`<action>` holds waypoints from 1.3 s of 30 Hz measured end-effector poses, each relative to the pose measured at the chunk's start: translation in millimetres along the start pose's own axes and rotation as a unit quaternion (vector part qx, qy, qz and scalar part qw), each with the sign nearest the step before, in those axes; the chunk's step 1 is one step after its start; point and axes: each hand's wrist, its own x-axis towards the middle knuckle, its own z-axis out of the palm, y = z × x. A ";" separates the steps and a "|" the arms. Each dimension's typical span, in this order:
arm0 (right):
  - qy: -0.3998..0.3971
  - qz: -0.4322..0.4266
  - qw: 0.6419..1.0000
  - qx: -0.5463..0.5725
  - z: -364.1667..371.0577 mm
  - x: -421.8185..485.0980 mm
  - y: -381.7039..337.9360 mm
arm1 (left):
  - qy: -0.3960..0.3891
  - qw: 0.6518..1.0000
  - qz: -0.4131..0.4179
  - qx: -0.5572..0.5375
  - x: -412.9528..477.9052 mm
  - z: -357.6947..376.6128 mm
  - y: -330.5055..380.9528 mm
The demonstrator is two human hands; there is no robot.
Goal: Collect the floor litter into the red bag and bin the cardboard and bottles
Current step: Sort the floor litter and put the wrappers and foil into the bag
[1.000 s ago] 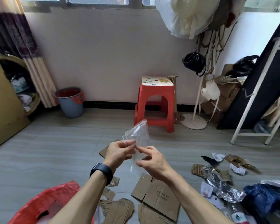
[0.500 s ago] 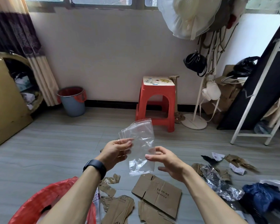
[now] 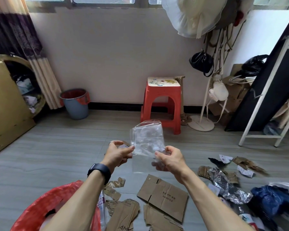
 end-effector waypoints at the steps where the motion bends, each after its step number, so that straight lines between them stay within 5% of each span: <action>1: 0.015 -0.004 1.000 0.000 -1.8 1.4 1.0 | -0.014 1.000 0.005 0.011 -0.6 -0.1 -0.2; 6: 0.015 -0.063 0.996 -0.068 -9.6 -5.2 -3.9 | -0.134 0.988 0.029 0.074 -5.4 -3.0 0.4; 10: 0.004 -0.125 0.982 -0.138 -17.8 -2.1 -7.7 | -0.128 0.986 0.038 0.103 -3.7 -1.8 -1.9; 18: -0.084 -0.100 0.962 -0.240 -27.3 -7.7 -11.6 | -0.122 0.947 0.124 0.269 9.1 -6.8 -10.5; 22: -0.111 -0.075 0.948 -0.288 -26.1 -1.2 -5.2 | -0.140 0.946 0.116 0.269 12.4 -11.3 -10.4; 32: 0.036 -0.184 0.922 -0.338 -21.4 10.6 2.0 | -0.007 0.871 0.269 0.411 8.7 -2.3 -8.4; 36: 0.084 -0.190 0.931 -0.300 -21.1 9.1 1.0 | -0.132 0.927 0.143 0.321 7.0 -9.8 -5.8; 39: 0.109 -0.203 0.925 -0.303 -16.8 8.4 1.1 | -0.194 0.933 0.073 0.294 4.4 -11.7 -8.5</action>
